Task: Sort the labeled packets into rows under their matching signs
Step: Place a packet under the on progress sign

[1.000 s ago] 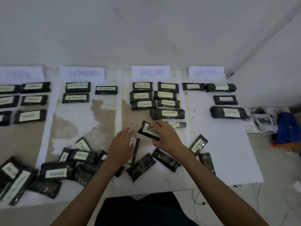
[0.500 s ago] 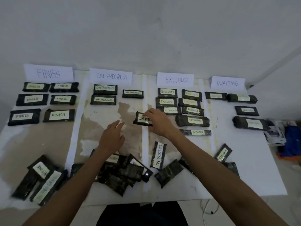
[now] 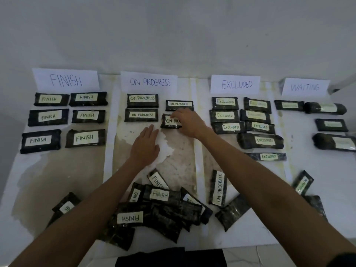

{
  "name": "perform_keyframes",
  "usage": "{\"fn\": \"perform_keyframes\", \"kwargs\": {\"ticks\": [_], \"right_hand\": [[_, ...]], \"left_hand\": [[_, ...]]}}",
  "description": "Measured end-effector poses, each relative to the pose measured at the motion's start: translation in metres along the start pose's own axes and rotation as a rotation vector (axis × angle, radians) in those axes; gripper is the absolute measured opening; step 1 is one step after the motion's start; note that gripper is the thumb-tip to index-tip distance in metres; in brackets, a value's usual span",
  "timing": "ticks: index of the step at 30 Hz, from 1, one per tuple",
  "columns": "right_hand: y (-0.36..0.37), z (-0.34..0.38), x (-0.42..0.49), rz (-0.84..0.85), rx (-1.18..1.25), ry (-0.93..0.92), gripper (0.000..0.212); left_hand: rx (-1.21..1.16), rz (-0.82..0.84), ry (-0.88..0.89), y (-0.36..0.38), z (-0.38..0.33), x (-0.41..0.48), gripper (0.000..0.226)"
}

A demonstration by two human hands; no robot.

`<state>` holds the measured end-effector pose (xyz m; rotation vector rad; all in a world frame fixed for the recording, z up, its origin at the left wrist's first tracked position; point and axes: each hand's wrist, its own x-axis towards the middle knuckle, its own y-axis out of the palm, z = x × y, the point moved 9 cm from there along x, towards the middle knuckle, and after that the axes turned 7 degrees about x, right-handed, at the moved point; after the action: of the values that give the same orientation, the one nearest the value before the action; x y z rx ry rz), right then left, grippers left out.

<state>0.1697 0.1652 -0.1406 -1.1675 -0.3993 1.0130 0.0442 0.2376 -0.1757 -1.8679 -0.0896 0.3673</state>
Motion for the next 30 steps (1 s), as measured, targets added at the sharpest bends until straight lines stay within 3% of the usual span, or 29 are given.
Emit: {"fn": "perform_keyframes", "kwargs": {"ticks": [12, 20, 24, 30], "right_hand": [[0.008, 0.008, -0.007, 0.027, 0.035, 0.027, 0.057], [0.022, 0.051, -0.092, 0.03, 0.242, 0.066, 0.047], [0.055, 0.062, -0.134, 0.081, 0.324, 0.1, 0.042], [0.077, 0.061, -0.158, 0.102, 0.36, 0.117, 0.037]], "left_hand": [[-0.095, -0.001, 0.079, -0.004, 0.003, -0.006, 0.048], [-0.298, 0.179, 0.135, -0.005, -0.025, -0.103, 0.043], [-0.15, 0.304, 0.192, 0.022, -0.036, -0.136, 0.051], [0.013, 0.235, 0.269, 0.022, -0.045, -0.134, 0.05]]}}
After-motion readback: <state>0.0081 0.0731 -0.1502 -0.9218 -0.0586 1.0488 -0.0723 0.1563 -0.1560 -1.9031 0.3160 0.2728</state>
